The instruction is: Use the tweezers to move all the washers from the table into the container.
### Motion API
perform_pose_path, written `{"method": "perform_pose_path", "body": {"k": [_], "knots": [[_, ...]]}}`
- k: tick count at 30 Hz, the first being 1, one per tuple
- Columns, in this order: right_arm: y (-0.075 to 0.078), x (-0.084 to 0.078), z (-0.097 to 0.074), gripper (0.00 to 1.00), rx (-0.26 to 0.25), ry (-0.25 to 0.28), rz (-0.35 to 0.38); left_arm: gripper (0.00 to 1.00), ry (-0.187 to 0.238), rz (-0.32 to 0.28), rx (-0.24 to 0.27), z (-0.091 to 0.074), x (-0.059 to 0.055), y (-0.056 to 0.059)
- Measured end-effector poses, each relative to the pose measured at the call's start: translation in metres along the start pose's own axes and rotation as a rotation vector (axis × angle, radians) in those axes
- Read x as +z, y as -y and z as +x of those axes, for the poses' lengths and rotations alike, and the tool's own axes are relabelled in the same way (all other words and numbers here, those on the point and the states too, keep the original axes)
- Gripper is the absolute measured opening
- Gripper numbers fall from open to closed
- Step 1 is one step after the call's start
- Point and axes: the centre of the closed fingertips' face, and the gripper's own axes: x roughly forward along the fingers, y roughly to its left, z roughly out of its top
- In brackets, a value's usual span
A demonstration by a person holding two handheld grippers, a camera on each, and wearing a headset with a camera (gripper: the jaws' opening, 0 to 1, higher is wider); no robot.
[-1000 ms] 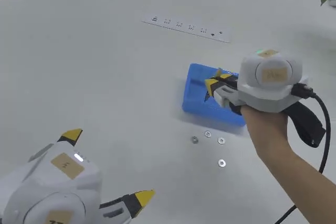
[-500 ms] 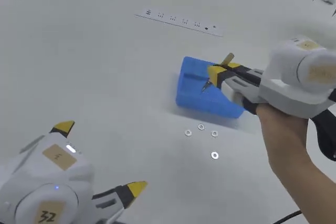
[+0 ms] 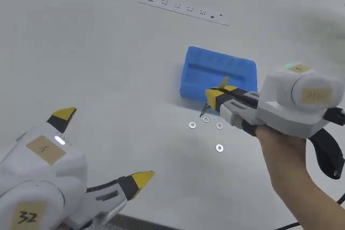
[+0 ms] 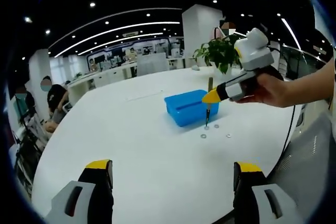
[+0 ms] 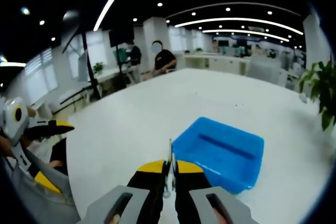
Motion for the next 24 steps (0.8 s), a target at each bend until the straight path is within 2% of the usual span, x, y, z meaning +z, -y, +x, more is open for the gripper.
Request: {"method": "perform_pose_path", "body": {"k": [3,8,13,14,15,20,24], "knots": [[-0.002,-0.004,0.005,0.03,0.002,-0.005,0.003,0.97,0.010,-0.018,0.003,-0.001,0.001,-0.002],[-0.005,-0.007,0.012,0.03,-0.001,-0.014,-0.029,0.97,-0.009,-0.004,0.008,0.000,-0.002,-0.001],[-0.001,-0.018,0.020,0.03,-0.001,-0.032,-0.025,0.97,0.002,-0.009,-0.002,0.000,0.000,0.000],[-0.001,-0.020,0.020,0.03,0.001,-0.036,-0.027,0.97,-0.004,-0.011,-0.001,0.000,-0.001,0.000],[-0.001,-0.018,0.019,0.03,-0.005,-0.011,-0.043,0.97,-0.008,-0.011,0.000,0.000,-0.002,0.000],[-0.004,-0.021,0.016,0.03,0.001,-0.030,-0.059,0.97,-0.016,-0.001,0.000,0.001,-0.003,0.000],[-0.004,-0.023,0.013,0.03,0.007,-0.034,-0.042,0.97,-0.026,0.004,0.000,0.002,-0.005,0.000]]}}
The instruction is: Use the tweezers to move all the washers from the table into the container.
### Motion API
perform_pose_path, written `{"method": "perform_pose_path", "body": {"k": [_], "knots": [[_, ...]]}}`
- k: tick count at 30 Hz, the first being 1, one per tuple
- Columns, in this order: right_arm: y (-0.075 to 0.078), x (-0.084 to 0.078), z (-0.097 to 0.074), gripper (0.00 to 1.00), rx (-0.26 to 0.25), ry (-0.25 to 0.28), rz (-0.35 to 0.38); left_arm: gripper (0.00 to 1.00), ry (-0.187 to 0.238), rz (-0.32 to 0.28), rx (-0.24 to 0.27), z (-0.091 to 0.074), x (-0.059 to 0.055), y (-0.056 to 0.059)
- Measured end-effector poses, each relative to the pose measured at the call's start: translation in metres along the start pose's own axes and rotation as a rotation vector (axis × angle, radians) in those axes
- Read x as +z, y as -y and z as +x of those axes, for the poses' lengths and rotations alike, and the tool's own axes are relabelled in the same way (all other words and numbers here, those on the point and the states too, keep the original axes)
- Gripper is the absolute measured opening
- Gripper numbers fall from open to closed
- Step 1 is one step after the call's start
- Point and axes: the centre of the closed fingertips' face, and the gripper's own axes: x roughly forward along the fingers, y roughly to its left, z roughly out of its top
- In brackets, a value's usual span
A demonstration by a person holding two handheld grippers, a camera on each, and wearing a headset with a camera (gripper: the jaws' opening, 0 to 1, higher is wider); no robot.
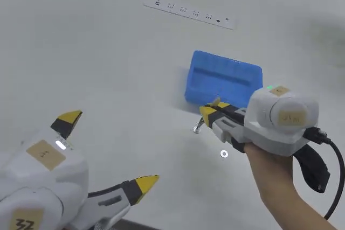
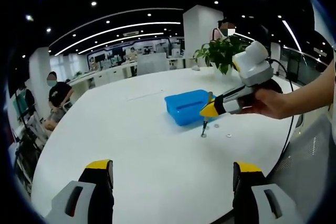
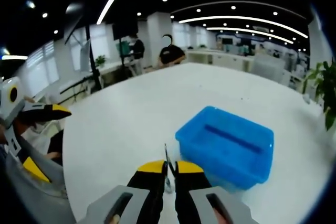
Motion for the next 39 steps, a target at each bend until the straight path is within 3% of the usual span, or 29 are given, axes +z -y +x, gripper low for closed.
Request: {"method": "perform_pose_path", "body": {"k": [26,34,39], "knots": [[0.000,-0.009,-0.006,0.02,-0.007,-0.033,0.007,0.97,-0.004,0.012,0.003,0.001,0.000,0.000],[-0.004,-0.006,-0.003,0.01,-0.008,-0.065,-0.088,0.96,-0.004,0.016,0.006,0.000,0.000,0.000],[-0.002,0.004,-0.007,0.01,-0.020,-0.057,-0.085,0.97,-0.006,0.016,0.006,0.000,-0.001,0.000]]}}
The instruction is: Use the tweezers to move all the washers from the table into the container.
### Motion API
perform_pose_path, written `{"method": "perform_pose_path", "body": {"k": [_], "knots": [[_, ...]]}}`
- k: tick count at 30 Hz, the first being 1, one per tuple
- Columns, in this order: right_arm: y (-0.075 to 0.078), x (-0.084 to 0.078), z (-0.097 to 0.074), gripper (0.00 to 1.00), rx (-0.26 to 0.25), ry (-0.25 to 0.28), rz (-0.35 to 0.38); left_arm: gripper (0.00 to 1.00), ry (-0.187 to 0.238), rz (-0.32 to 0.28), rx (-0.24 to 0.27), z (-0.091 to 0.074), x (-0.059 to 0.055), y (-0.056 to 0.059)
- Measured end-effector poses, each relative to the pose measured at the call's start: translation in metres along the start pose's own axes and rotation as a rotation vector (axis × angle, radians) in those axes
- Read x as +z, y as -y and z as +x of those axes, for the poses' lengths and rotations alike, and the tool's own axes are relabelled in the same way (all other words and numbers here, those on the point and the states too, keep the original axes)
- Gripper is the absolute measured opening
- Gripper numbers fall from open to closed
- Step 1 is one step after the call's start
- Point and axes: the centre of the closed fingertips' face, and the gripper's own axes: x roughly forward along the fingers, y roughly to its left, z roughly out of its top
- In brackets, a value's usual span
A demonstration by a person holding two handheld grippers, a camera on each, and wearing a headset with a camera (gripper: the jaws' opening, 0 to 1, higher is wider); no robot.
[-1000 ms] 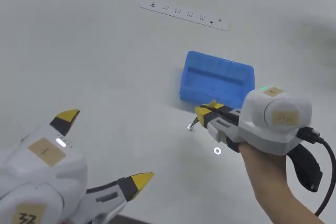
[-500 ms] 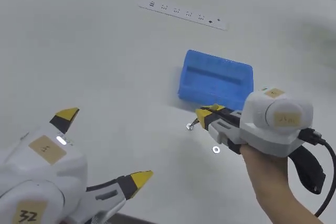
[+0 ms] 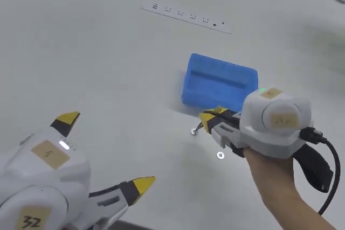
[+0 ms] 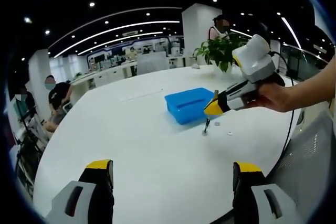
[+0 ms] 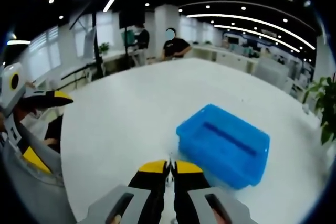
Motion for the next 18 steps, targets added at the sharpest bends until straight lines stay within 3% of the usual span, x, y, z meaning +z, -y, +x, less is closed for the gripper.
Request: {"method": "perform_pose_path", "body": {"k": [11,18], "knots": [[0.023,0.054,-0.016,0.01,-0.055,0.117,-0.016,0.97,0.000,0.020,0.006,0.000,0.000,0.000],[0.039,0.076,-0.010,0.00,-0.091,0.152,-0.021,0.98,0.018,0.018,0.015,-0.001,0.003,-0.002]]}}
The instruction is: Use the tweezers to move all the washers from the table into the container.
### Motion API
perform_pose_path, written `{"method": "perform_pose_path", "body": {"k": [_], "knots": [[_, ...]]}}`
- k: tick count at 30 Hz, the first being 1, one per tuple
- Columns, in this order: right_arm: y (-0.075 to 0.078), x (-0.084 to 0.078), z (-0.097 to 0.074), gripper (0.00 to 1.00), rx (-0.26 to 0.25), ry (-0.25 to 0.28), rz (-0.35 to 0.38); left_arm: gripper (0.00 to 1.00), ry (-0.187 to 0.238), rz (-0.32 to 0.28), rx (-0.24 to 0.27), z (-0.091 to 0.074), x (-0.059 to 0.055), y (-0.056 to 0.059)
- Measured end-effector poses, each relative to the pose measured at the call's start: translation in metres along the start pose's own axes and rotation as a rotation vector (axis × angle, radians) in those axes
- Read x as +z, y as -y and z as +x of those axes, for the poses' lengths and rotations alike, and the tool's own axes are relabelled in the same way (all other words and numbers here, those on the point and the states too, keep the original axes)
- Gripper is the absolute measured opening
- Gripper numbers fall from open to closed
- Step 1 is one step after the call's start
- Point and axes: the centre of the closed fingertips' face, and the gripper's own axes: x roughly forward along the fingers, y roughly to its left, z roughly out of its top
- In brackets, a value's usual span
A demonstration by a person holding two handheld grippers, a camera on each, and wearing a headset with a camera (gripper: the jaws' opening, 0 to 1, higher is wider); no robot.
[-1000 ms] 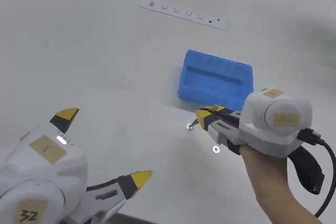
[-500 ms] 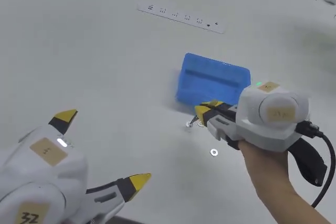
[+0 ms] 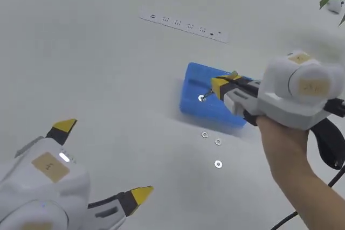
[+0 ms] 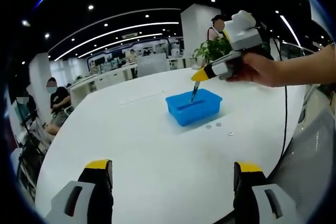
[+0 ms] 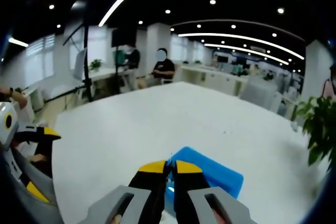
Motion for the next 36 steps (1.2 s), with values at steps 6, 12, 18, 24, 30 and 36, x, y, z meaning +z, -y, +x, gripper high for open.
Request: {"method": "perform_pose_path", "body": {"k": [6,12,18,24,30,36], "knots": [[0.007,-0.008,0.014,0.01,-0.014,-0.028,0.000,0.98,0.004,-0.016,0.009,0.000,0.001,-0.003],[0.016,-0.032,0.032,0.01,-0.027,-0.105,-0.016,0.99,-0.006,-0.002,-0.003,0.001,-0.001,0.000],[0.013,-0.051,0.042,0.01,-0.011,-0.154,0.006,0.98,-0.013,-0.002,-0.005,0.001,-0.003,0.001],[0.013,-0.058,0.047,0.01,-0.004,-0.168,0.015,0.98,-0.013,-0.001,-0.003,0.001,-0.003,0.001],[0.014,-0.060,0.049,0.01,0.002,-0.167,0.025,0.98,-0.020,0.006,-0.004,0.001,-0.004,0.001],[0.022,-0.058,0.044,0.02,-0.006,-0.147,0.062,0.98,-0.025,0.014,-0.003,0.002,-0.005,0.001]]}}
